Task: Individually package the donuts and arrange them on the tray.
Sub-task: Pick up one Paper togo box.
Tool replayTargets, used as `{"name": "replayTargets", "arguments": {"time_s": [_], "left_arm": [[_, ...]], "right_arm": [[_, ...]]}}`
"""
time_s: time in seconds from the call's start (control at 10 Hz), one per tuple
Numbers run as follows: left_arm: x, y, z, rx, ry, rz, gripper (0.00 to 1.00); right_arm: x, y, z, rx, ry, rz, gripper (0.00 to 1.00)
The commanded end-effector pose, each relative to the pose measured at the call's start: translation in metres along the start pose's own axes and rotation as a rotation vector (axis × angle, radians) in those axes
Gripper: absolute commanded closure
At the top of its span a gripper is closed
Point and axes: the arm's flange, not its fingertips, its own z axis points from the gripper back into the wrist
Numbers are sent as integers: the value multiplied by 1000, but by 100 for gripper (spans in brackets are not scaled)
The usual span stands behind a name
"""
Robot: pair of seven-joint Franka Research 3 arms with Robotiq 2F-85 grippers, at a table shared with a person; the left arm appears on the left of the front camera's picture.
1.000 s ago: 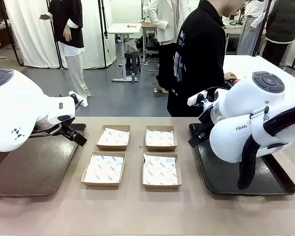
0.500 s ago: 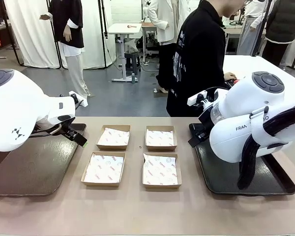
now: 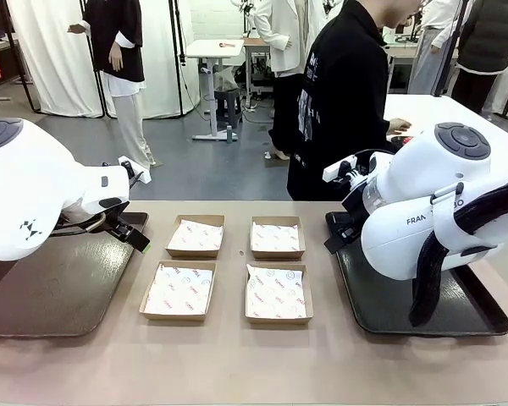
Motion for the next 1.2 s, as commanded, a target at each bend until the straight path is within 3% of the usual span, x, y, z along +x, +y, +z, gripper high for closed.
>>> {"name": "replayTargets", "arguments": {"time_s": [0.0,0.8,0.9,1.1], "left_arm": [[0,0,0,0,0,0,0],[0,0,0,0,0,0,0],[-13,-9,20,26,39,14,0],[-41,-20,73,20,113,-137,0]], "right_arm": [[0,0,0,0,0,0,0],[0,0,0,0,0,0,0],[-13,11,23,-24,63,49,0],[-44,16,72,-54,110,124,0]]}}
